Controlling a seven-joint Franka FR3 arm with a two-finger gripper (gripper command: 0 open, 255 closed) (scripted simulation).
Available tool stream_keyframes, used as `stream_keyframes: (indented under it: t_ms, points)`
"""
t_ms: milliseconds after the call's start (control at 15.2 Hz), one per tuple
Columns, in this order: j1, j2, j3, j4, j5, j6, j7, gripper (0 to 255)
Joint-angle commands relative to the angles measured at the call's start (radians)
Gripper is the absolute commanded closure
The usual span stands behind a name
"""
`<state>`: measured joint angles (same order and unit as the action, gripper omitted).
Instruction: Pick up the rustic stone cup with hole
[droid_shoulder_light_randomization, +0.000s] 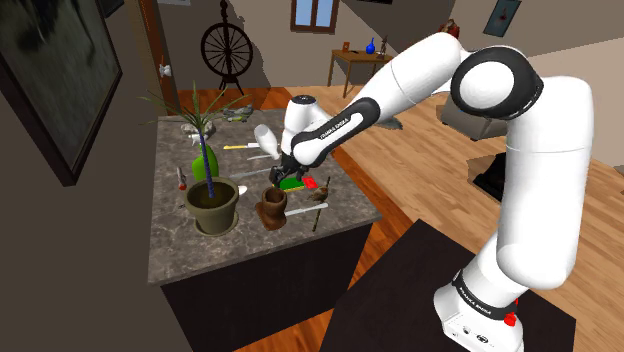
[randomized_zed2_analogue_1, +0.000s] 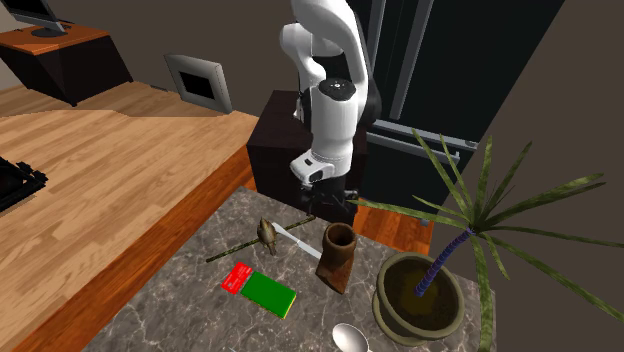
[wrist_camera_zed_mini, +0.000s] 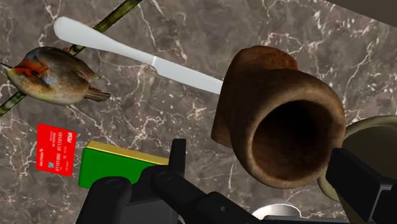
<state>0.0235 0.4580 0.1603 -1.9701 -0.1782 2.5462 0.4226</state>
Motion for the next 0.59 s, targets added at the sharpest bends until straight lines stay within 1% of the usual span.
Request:
stream_keyframes:
  t_ms: [0, 66, 132, 528]
  points:
    - [0.01, 0.076, -0.01, 0.067, -0.012, 0.007, 0.008, 0]
    - [0.017, 0.116, -0.015, 0.104, -0.017, 0.008, 0.013, 0]
    - [0.019, 0.124, -0.016, 0.111, -0.018, 0.008, 0.013, 0]
    - [0.028, 0.186, -0.029, 0.121, -0.032, 0.061, 0.025, 0]
